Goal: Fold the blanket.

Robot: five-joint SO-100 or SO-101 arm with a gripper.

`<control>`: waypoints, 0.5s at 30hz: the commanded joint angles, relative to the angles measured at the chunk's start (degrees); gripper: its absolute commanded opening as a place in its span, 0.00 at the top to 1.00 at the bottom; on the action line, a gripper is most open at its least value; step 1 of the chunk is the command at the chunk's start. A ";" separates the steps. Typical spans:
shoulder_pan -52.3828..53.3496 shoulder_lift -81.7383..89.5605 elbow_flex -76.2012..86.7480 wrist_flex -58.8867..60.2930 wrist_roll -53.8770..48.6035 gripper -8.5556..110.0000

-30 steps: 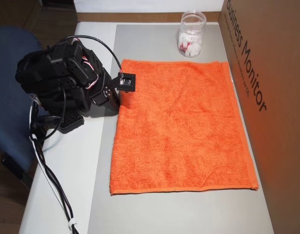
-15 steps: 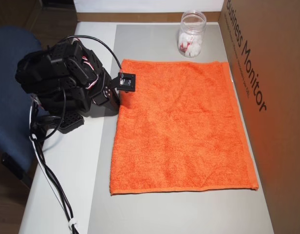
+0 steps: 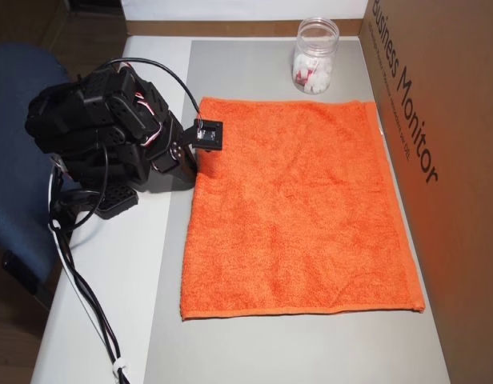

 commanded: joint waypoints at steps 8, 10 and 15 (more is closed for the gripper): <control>-1.05 0.44 0.53 0.09 -0.35 0.93; -1.14 0.26 0.53 -0.09 -0.35 0.93; -1.14 0.09 0.53 -0.18 -0.44 0.93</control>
